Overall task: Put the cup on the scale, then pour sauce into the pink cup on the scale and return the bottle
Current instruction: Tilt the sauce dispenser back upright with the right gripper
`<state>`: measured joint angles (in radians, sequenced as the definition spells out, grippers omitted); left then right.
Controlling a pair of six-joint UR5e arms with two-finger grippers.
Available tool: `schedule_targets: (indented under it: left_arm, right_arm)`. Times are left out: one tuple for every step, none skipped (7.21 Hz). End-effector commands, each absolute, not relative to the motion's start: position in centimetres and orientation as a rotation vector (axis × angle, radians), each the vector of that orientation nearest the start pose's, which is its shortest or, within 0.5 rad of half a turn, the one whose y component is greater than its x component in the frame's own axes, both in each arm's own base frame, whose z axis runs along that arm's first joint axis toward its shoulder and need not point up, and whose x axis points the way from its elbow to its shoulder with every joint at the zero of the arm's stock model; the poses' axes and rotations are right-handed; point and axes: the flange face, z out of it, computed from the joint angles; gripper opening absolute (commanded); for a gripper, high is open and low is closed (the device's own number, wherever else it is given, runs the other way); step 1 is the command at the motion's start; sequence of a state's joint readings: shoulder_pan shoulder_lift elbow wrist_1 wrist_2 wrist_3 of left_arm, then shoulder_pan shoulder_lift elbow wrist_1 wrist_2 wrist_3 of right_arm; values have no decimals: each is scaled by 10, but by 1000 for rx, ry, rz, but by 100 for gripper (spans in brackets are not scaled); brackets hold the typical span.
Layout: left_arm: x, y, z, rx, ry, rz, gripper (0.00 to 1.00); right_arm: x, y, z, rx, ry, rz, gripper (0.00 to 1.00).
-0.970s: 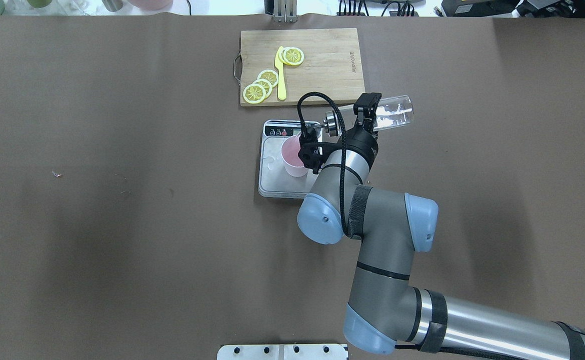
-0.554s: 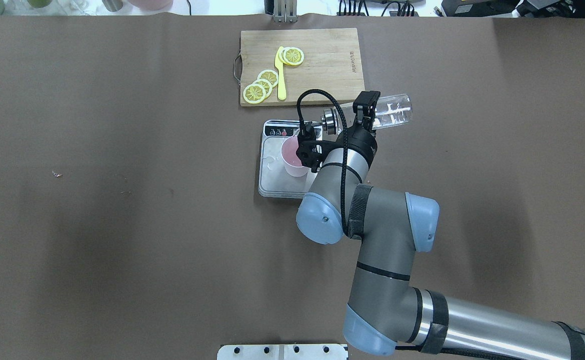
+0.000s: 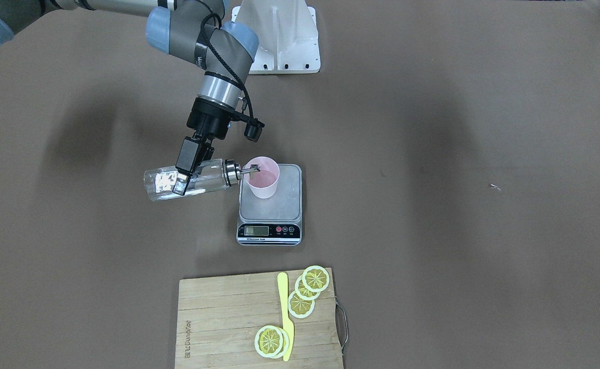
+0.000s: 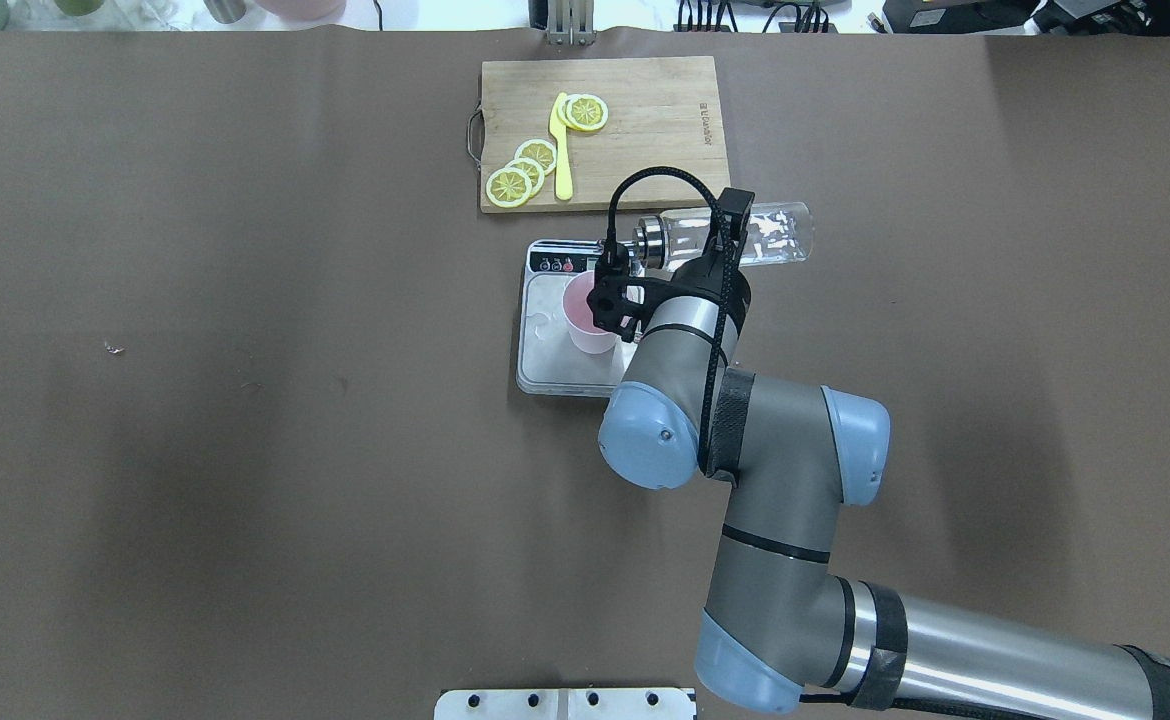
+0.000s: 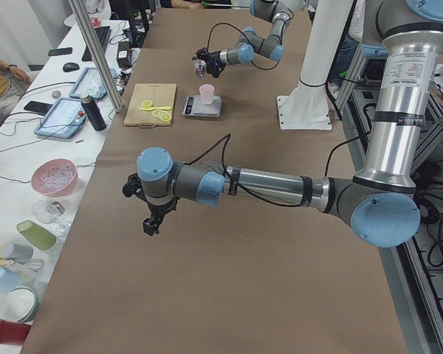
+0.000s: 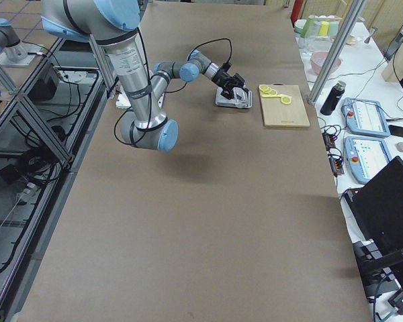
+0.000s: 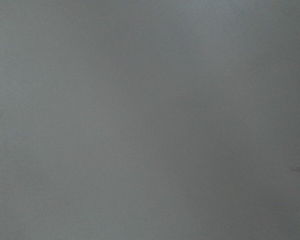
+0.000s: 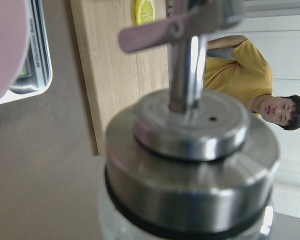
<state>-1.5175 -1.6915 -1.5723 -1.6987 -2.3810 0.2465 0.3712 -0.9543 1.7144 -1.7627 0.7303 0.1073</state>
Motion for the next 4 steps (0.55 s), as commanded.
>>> schedule_targets:
  left_arm:
    - [-38, -558, 574, 324, 806, 368, 98]
    - [-41, -557, 572, 326, 829, 359, 98]
    - [-43, -557, 572, 328, 830, 355, 98]
    - [-43, -559, 569, 332, 830, 356, 98]
  right_arm:
    - [-536, -421, 247, 970, 55, -625, 0]
    - [-537, -419, 243, 978, -90, -566, 0]
    - [-525, -427, 239, 968, -183, -542, 0]
    - [-491, -427, 246, 957, -230, -531, 0]
